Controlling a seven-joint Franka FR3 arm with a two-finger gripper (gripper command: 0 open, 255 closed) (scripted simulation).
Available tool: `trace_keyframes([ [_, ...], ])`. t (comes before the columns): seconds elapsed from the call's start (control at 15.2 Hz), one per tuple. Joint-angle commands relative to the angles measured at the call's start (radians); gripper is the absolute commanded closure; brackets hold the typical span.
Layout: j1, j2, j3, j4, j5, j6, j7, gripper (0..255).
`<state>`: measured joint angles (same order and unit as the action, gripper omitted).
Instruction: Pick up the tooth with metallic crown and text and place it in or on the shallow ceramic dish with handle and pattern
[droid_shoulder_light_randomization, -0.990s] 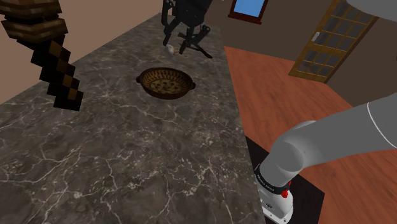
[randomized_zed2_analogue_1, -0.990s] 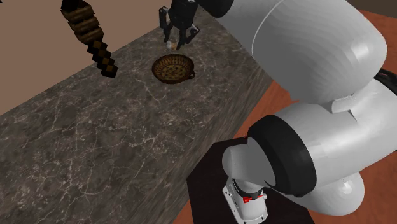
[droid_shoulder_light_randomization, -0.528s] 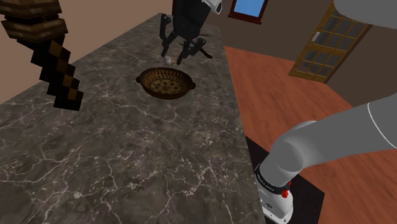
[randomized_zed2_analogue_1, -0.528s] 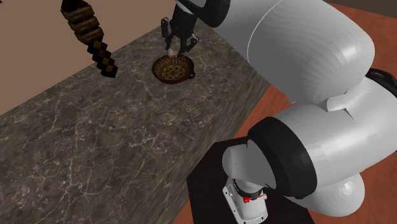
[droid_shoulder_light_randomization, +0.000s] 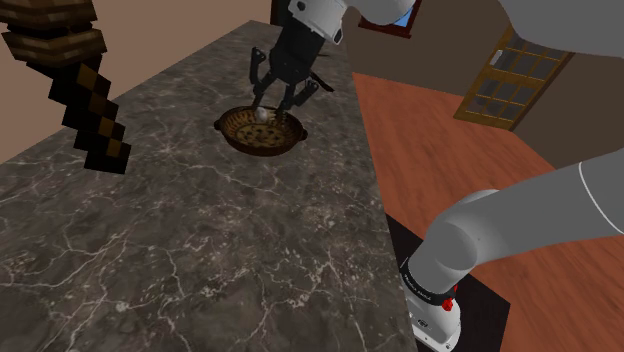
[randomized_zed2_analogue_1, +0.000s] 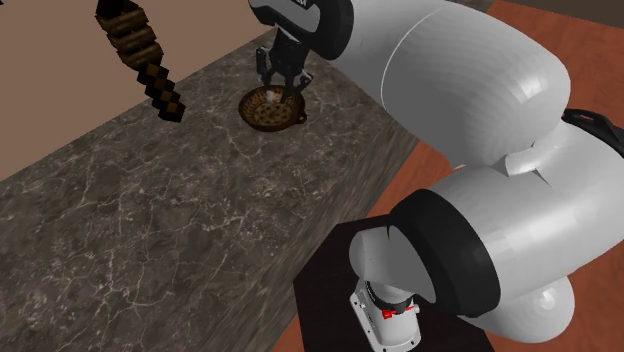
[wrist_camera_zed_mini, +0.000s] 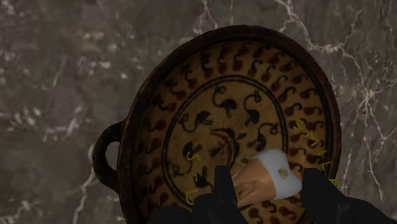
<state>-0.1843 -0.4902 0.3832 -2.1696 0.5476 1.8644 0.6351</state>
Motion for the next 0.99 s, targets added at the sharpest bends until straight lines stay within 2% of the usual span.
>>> trace_keyframes([
  [0.0,0.001,-0.004,0.000,-0.014,0.003,0.009,-0.006,255],
  [0.4,0.001,-0.004,0.000,-0.014,0.003,0.009,-0.006,255],
  [0.46,0.001,-0.004,0.000,-0.014,0.003,0.009,-0.006,0],
  [0.79,0.001,-0.004,0.000,-0.014,0.003,0.009,-0.006,0],
  [0.92,-0.006,-0.013,-0.027,0.037,-0.011,-0.057,-0.002,0],
])
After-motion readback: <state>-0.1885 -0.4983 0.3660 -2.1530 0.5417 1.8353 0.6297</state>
